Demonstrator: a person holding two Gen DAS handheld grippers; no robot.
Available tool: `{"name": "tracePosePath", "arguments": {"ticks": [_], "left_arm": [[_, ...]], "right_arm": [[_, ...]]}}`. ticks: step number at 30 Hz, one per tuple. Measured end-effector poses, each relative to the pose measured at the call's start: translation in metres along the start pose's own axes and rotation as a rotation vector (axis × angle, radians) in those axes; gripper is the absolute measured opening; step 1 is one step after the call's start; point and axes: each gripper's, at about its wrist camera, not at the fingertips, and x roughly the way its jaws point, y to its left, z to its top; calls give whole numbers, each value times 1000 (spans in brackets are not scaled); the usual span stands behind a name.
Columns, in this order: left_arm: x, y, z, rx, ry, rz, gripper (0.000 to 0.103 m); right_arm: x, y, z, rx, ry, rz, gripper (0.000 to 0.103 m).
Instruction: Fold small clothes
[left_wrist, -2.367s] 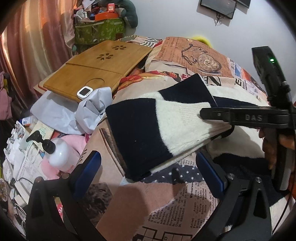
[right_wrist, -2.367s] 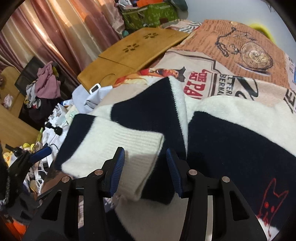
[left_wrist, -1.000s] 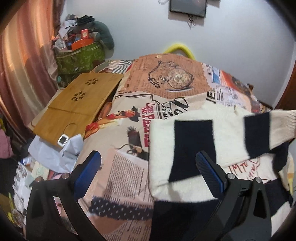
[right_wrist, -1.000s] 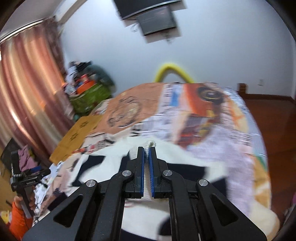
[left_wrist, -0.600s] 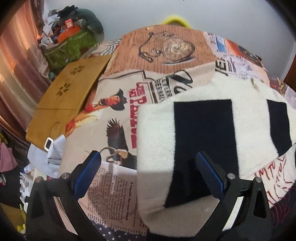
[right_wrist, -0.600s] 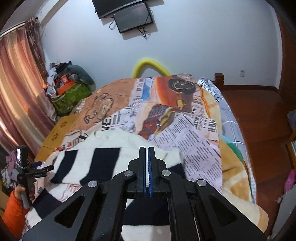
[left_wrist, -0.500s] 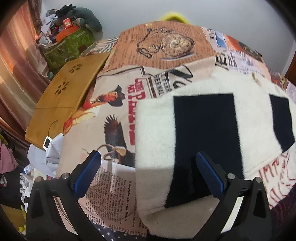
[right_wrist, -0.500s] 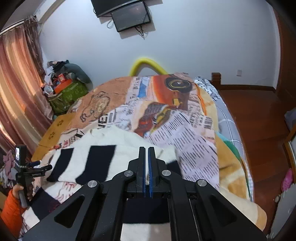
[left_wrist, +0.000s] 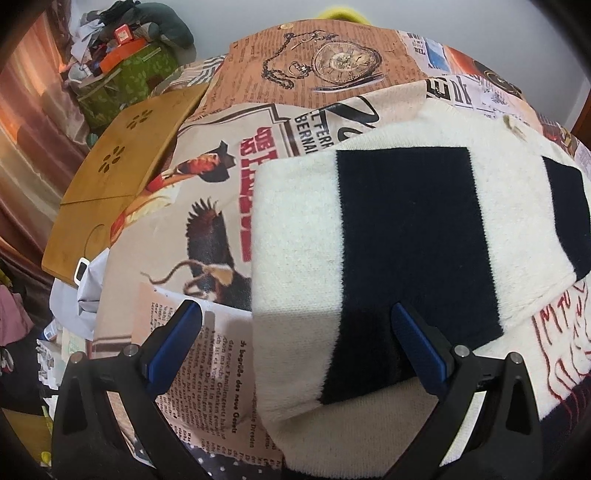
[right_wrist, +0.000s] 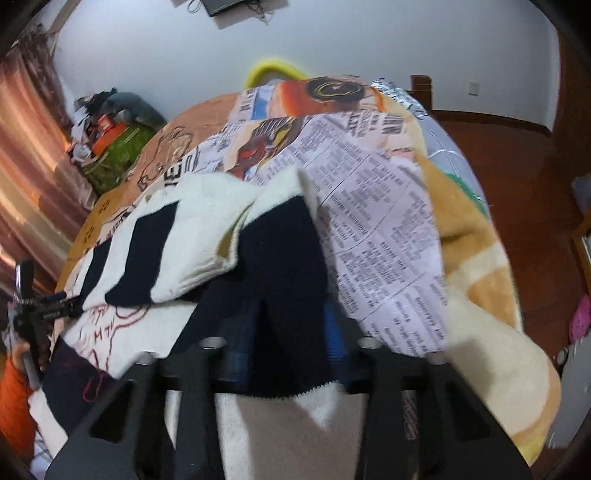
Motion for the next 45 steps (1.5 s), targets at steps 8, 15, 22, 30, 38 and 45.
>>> {"name": "tracePosePath", "arguments": {"ticks": [8,15,22,30,38,45], "left_arm": [[-3,-6,1,34,-4,36,103],[-6,-11,2,73,-13,75,103],[-32,-19,9,76,-60,53,103],[-96,-64,16,157,-198,-41,103],[-123,-114,-6,231,-246,-115,103],[-124,-133,-22,235,-211,-163,103]], "right_arm": [[-35,-4,14,-87,-52,-77,7],[-52,-37,31,-88,-53,-259,7],[-77,-61,21,46,-89,-236,11],[-126,-53,-19,65,-129,-225,45],[-128,-64,-93,147,-30,-250,57],[-96,-83,-139,278,60,-208,57]]}}
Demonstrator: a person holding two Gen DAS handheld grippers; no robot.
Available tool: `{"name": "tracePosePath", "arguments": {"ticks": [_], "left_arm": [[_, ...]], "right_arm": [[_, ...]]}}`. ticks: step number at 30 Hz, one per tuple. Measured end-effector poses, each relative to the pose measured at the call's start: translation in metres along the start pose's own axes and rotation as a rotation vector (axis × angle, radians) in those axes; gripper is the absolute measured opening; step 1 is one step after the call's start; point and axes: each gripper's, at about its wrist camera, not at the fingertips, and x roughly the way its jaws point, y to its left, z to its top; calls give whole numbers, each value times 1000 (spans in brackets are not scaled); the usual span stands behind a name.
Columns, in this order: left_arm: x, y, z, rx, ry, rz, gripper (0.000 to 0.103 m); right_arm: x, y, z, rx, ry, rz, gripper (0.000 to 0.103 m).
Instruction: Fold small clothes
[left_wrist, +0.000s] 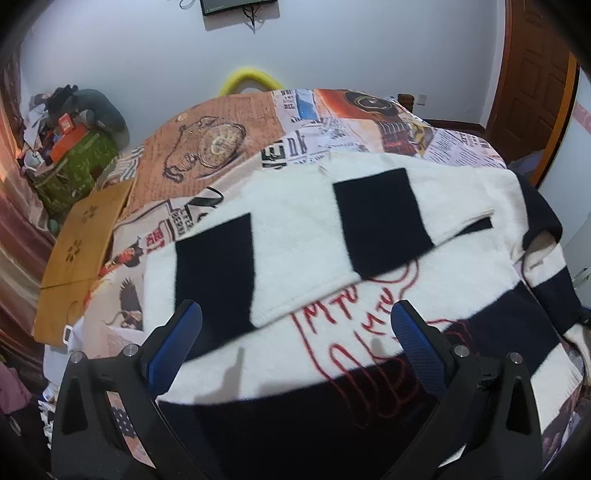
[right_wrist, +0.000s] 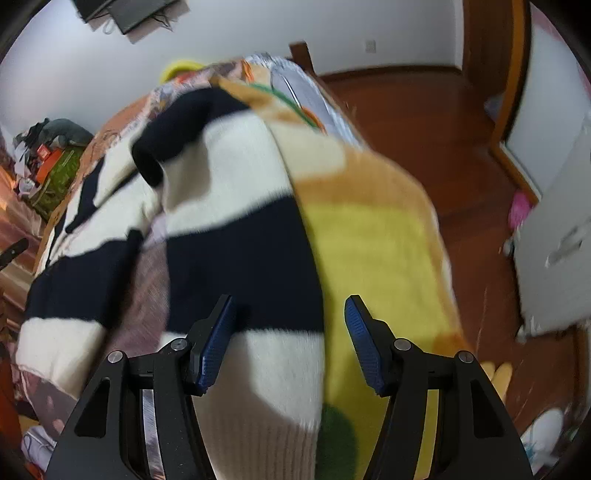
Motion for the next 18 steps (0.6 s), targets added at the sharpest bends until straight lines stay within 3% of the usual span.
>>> {"name": "tracePosePath", "arguments": {"ticks": [3,4,5,7,8,11,18], "left_arm": [[-4,-4,-4,2,-1,-3,103],[-5,-5,-5,4,-3,-2,103],[-7,-5,-6,5,-5,-2,103],[-10,-6,-8,6,-10,-2,103],[-11,-6,-9,5,-12,-3,103],[-13,-4,-9,3,-19,2,103],[-13,6,-7,-23,-33,0,103]], "right_arm": [[1,-2,-5,16,-27,9,56],[-1,1,-6,10,-39,11,49],[-2,2,-5,5,-46,25,32],[-4,6,-2,-2,-50,41,14],[-6,9,0,-17,-53,36,11],[-20,25,6,-69,-96,27,10],[-72,80,54,-185,-277,119,10]]}}
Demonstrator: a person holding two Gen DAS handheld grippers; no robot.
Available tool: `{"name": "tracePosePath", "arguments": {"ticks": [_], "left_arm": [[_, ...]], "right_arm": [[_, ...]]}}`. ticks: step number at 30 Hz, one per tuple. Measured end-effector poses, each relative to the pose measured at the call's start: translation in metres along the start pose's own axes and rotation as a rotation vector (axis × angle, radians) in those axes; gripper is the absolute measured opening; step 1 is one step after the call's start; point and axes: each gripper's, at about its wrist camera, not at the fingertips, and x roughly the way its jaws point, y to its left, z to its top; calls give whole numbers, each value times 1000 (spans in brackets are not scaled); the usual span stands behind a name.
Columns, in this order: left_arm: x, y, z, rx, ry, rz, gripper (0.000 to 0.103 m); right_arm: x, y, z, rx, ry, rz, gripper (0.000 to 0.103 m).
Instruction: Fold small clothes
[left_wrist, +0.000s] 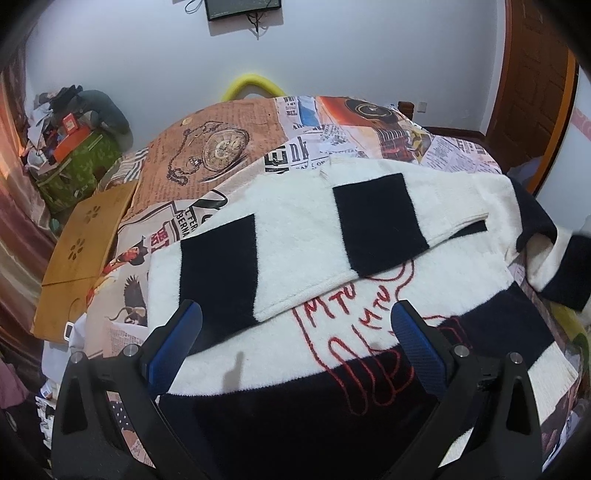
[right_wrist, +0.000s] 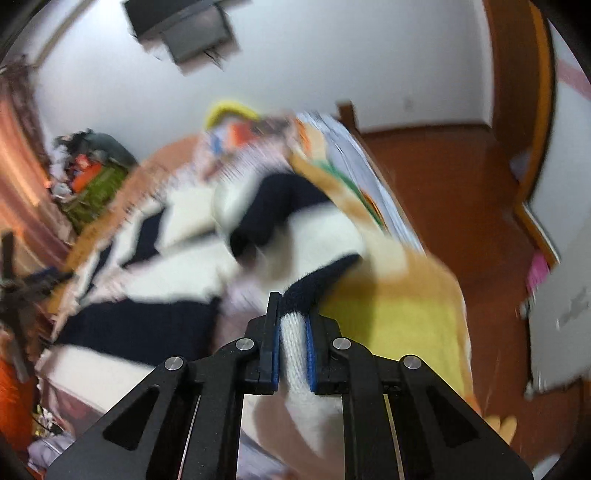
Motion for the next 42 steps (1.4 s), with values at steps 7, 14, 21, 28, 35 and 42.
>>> {"name": "tracePosePath", "arguments": {"ticks": [7,14,21,28,35,42], "left_arm": [[3,20,-2,-56,-2,-8,103],[8,49,-8,-98,5,6,103],[16,74,-25,-113,46,47,103],[17,81,-29,-116,56,63,103],[12,46,-8,-49,18,38,103],[36,-17,17,127,22,12,103]], "right_arm": [[4,82,75,-156,-130,145,10],[72,172,97,-264,-57,309,10],[169,241,60,-322,173,393,11],[188,243,51,-286,261,379,26],[125,201,66,-332,86,293,44],[92,141,50,-340,47,164,47]]}}
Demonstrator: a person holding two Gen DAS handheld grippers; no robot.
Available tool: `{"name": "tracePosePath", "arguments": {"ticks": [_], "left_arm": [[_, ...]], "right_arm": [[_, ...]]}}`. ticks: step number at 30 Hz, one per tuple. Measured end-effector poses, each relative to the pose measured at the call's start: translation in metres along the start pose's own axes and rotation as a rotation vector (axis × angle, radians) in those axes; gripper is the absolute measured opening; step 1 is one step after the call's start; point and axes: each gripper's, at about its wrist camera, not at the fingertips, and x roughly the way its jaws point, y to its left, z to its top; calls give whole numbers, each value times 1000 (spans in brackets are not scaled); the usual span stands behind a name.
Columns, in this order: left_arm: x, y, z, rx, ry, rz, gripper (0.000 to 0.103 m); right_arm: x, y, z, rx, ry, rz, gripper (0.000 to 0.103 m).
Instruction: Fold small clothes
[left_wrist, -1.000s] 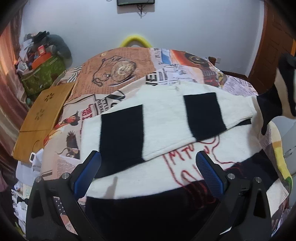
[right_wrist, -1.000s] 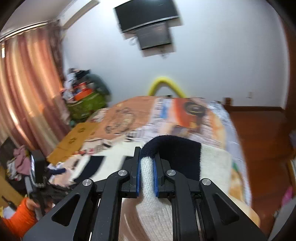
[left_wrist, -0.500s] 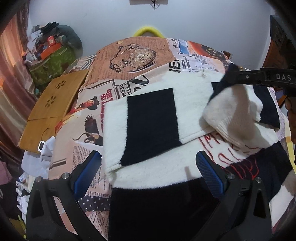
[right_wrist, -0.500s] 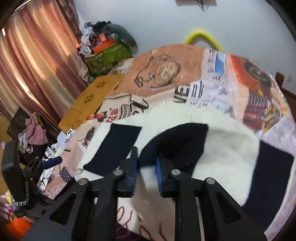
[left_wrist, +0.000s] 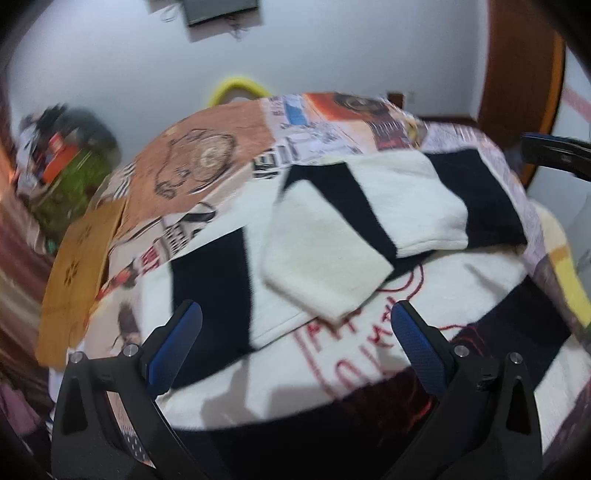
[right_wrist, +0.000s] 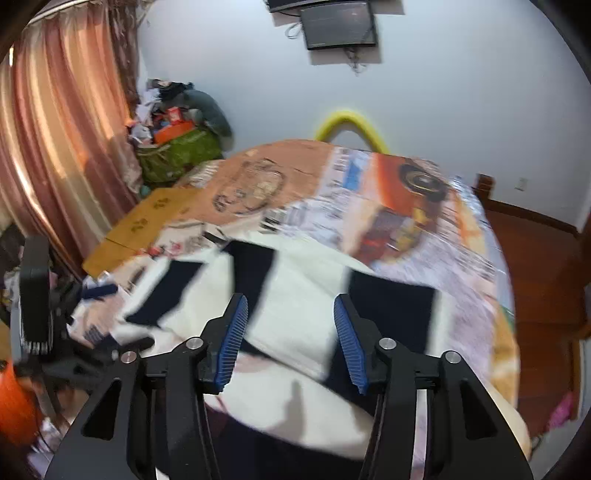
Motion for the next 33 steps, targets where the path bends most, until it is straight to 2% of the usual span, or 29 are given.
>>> {"name": "tracePosePath", "arguments": {"ticks": [3,5,7,8,10,12,13,15,16,18,19,23,28,33], "left_arm": [[26,-16,10,60,49,-17,103],[41,-24,11,96,84,-13,101],[59,-30,13,127,131,-9,90],[65,-31,13,133,149,-17,81],[71,-32,12,133,157,-46,76],[68,-30,12,128,140,-63,58],[67,-29,11,122,136,-72,54],[64,-24,11,100,132,-91,37],[61,-21,11,88,131,-104,32],[54,-16,14,64,117,-136,12],[49,-13,15,50,109,-138,7],[28,8,27,-36,50,-152,6],[3,63,43,-196,-29,-136,5],[3,124,43,-358,-32,-129,5]], "right_arm": [[-5,-18,-19,25,26,-16,47],[-4,-33,-31,82,48,23,47],[-2,-43,-40,128,62,35,47],[0,-47,-44,141,68,35,47],[3,-50,-50,149,79,30,47],[9,-50,-52,148,91,29,47],[9,-51,-54,149,91,35,47],[11,-51,-56,157,85,49,47],[12,-50,-56,161,79,57,47],[14,-49,-55,165,69,70,47],[16,-49,-54,165,65,75,47],[21,-44,-51,144,57,63,47],[21,-44,-47,133,38,37,47],[22,-49,-44,135,29,0,47]]}}
